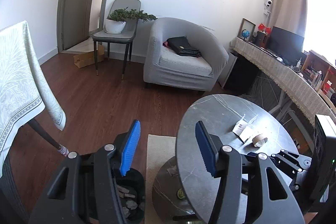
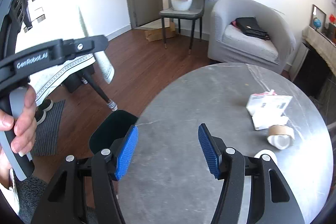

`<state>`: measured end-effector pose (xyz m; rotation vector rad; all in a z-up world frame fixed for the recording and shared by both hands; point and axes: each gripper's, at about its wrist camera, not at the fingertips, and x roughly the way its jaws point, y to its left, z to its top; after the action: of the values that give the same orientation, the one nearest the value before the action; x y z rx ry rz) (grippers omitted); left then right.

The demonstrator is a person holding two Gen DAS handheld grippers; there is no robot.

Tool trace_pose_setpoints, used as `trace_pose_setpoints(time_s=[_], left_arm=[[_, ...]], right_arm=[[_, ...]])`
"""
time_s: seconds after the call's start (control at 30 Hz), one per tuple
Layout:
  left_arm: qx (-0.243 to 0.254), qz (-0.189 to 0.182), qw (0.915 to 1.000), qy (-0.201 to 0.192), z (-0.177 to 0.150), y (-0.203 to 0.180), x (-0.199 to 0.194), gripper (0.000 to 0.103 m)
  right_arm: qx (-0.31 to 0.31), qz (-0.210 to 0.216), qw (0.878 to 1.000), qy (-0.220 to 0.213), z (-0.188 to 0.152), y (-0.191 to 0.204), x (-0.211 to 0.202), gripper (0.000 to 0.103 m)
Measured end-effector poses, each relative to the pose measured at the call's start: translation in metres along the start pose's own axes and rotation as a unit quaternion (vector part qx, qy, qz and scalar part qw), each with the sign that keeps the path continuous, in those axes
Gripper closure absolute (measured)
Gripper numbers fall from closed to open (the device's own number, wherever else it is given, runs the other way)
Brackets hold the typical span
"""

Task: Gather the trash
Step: 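Move both grippers back over the table toward the lid and card, then grasp white plastic lid with left gripper while right gripper grasps white paper card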

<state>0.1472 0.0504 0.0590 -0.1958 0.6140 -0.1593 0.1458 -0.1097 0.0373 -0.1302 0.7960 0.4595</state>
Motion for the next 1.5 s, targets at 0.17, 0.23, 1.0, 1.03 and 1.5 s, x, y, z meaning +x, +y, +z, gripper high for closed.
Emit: trace_pose_setpoints(time_s=[0.17,0.23,1.0,1.03,1.5], left_arm=[[0.031,-0.022,0.9990,0.021,-0.009,-0.035,0.019,0.045],[0.044,-0.030,0.9981,0.030,-0.014,-0.049,0.026,0.045],[0.162,-0.122,0.9690,0.142,-0.071,-0.184,0.110,0.032],[0.167,-0.117,0.9684,0.143,-0.074,-0.187,0.113,0.032],[0.205,-0.094,0.9605,0.162,-0.085,-0.211,0.135,0.048]], right_arm=[[0.038,-0.033,0.999,-0.007,-0.009,-0.051,-0.017,0.043],[0.049,-0.044,0.998,-0.007,-0.017,-0.069,-0.025,0.043],[0.189,-0.032,0.981,-0.008,-0.026,-0.204,-0.027,0.035],[0.191,-0.029,0.981,-0.010,-0.026,-0.206,-0.027,0.035],[0.184,-0.040,0.982,-0.013,-0.024,-0.213,-0.025,0.030]])
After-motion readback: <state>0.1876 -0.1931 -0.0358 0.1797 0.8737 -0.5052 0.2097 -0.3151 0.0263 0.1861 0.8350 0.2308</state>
